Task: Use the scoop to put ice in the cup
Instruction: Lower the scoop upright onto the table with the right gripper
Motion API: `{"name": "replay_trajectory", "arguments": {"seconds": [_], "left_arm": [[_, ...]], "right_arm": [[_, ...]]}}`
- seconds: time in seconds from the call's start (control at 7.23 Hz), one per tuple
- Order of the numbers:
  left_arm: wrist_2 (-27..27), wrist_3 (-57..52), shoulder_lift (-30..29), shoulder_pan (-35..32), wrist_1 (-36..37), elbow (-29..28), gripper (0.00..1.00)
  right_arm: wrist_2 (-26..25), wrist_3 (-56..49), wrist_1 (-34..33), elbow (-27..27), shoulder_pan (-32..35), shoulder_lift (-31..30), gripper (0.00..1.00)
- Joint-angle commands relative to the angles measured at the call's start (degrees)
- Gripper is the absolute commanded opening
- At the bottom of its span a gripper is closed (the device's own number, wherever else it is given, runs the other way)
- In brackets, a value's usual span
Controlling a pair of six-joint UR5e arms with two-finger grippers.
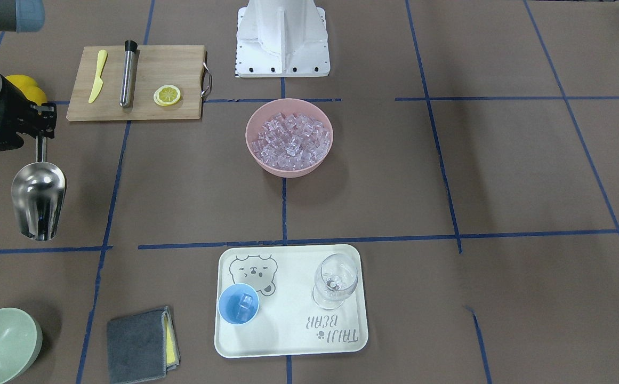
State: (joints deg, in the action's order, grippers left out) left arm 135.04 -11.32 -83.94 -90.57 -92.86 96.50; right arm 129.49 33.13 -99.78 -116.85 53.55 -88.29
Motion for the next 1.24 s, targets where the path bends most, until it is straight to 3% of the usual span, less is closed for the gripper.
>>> {"name": "replay_trajectory", "arguments": {"seconds": [0.0,0.41,1.11], "left_arm": [[0.05,-0.20,0.01,0.05,-0.21,0.17,1.00],[0.05,-0.20,-0.17,0.05,-0.30,0.35,1.00],[0.05,-0.20,-0.17,0.05,-0.30,0.26,1.00]], "right_arm": [[0.15,12.36,6.51,0.05,-6.06,-2.23,0.00],[-2.30,20.98,18.81,1.27,-12.31,-7.42,0.00],[-3.10,22.24,19.45,3.65,-15.32,-6.99,0.00]]}}
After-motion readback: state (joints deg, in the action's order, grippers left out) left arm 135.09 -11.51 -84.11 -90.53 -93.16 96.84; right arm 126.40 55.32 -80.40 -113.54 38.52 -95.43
